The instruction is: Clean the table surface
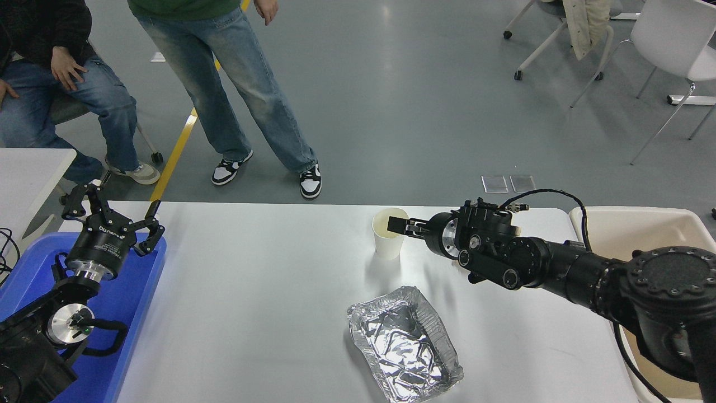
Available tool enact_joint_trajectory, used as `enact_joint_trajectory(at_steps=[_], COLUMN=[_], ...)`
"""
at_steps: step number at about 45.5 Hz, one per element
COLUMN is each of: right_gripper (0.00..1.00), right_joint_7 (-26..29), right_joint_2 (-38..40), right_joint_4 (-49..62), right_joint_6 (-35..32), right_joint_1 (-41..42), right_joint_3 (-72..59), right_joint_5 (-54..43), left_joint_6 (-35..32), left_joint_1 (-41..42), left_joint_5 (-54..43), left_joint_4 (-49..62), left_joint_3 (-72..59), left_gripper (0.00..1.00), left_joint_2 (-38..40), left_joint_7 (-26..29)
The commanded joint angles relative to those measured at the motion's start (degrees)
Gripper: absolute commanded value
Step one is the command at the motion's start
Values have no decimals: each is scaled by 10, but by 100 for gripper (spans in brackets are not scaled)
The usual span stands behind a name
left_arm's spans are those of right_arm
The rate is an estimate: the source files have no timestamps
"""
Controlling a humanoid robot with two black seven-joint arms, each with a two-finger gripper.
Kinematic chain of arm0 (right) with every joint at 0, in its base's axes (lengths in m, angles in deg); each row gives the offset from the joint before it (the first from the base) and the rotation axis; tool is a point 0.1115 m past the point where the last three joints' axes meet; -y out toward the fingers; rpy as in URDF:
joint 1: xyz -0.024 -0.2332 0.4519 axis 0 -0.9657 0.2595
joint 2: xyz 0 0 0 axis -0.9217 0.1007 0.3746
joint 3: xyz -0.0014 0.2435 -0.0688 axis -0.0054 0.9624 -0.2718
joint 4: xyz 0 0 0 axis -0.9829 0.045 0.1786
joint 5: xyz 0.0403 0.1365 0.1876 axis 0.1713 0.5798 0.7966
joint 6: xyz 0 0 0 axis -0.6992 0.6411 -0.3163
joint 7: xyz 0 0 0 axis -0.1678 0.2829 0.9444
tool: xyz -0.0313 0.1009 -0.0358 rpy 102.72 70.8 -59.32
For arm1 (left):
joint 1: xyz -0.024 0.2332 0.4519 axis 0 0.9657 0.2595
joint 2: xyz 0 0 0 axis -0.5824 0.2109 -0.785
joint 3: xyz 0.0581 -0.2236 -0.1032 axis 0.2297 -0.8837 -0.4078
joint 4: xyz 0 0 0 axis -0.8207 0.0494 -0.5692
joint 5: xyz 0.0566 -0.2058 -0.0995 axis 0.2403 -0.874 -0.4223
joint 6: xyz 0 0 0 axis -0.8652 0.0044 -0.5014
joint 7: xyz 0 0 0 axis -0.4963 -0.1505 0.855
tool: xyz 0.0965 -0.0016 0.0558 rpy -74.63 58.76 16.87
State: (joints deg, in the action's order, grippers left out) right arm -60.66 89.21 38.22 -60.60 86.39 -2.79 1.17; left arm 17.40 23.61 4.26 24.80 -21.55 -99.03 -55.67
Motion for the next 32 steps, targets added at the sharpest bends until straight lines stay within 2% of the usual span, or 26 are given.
enact_joint_trajectory(at_steps=[1, 18, 21, 24, 32], right_gripper=[91, 78, 71, 69, 51], right_joint_7=[-3, -26, -32, -38, -39], right_joint_2=[0, 0, 0, 0, 0], right_joint_4=[-4, -6, -6, -6, -5], right_joint_6=[8, 6, 5, 5, 3], right_joint_1=[-5, -7, -8, -9, -12], right_joint_3=[1, 1, -1, -4, -6], right_joint_5=[0, -2, -3, -3, -3], left_joint_6=[0, 0, 0, 0, 0], left_joint_1=[0, 0, 0, 0, 0], left_joint_5=[0, 0, 0, 0, 0], left_joint_4=[0, 0, 0, 0, 0], left_joint_3=[0, 0, 0, 0, 0], left_gripper=[100, 100, 100, 100, 100], left_joint_2=[0, 0, 0, 0, 0], left_joint_7=[0, 0, 0, 0, 0])
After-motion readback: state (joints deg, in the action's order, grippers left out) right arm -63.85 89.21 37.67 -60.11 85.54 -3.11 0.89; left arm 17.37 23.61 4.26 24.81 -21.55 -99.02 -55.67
